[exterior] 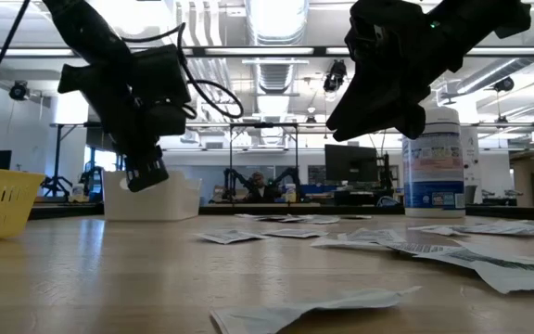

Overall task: Pick & Place First Aid Supplies
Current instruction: Put the blue bandage into the white bin, then put the towelette pack into the black bin

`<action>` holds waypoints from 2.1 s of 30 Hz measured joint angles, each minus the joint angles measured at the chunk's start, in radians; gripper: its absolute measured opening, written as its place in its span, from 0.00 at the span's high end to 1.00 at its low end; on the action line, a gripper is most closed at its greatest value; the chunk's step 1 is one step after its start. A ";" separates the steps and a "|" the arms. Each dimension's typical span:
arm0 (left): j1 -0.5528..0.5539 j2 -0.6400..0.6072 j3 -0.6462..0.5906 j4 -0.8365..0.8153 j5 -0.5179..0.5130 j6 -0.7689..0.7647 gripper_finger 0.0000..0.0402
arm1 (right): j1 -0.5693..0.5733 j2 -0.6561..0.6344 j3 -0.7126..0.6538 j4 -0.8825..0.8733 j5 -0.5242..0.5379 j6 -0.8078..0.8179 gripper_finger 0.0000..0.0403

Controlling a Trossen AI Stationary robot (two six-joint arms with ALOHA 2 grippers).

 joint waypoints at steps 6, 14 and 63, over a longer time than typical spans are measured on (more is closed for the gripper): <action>0.005 -0.028 0.000 0.000 -0.001 0.000 1.00 | 0.000 0.000 0.000 0.000 0.002 0.002 0.71; 0.005 -0.045 0.002 -0.010 0.052 0.001 0.93 | -0.001 0.000 0.000 -0.001 0.022 -0.005 0.74; -0.149 -0.035 0.186 0.327 0.850 0.179 0.70 | 0.068 0.000 -0.002 0.002 0.022 0.192 0.75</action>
